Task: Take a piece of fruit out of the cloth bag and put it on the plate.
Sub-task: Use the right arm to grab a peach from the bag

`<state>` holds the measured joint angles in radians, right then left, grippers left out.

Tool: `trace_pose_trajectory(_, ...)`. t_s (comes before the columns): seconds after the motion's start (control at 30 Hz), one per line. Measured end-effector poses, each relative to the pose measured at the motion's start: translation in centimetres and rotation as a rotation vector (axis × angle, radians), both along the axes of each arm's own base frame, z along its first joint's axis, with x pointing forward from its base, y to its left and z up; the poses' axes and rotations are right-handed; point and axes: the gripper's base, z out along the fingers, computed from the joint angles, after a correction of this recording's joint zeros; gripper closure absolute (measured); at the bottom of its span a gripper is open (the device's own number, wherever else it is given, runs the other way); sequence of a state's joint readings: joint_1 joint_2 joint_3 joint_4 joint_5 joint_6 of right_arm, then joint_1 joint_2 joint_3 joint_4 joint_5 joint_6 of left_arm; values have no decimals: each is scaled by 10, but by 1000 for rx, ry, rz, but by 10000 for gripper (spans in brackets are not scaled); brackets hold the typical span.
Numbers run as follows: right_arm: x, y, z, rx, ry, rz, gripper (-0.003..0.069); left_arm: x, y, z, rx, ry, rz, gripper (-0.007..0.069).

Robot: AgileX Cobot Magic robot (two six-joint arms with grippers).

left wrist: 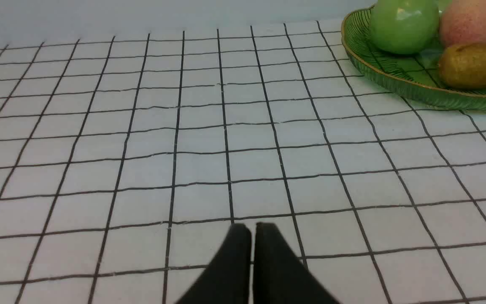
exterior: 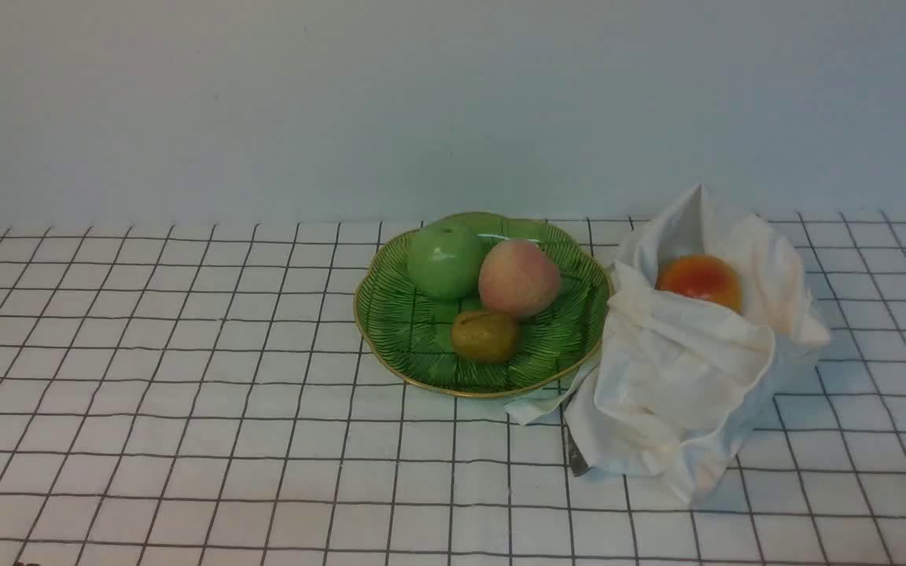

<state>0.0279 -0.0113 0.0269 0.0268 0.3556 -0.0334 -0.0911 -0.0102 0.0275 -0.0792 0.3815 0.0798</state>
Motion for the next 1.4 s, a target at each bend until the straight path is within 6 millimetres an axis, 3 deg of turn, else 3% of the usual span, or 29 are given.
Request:
trace_pose_trajectory(1.2,0,0,0,9,0,0,673,0,0,0,0,0,0,632)
trace_pose_trajectory(1.3,0,3,0,174,2,-3,673,0,0,0,0,0,0,632)
trace_pose_trajectory(1.4,0,7,1,495,18,-9,673,0,0,0,0,0,0,632)
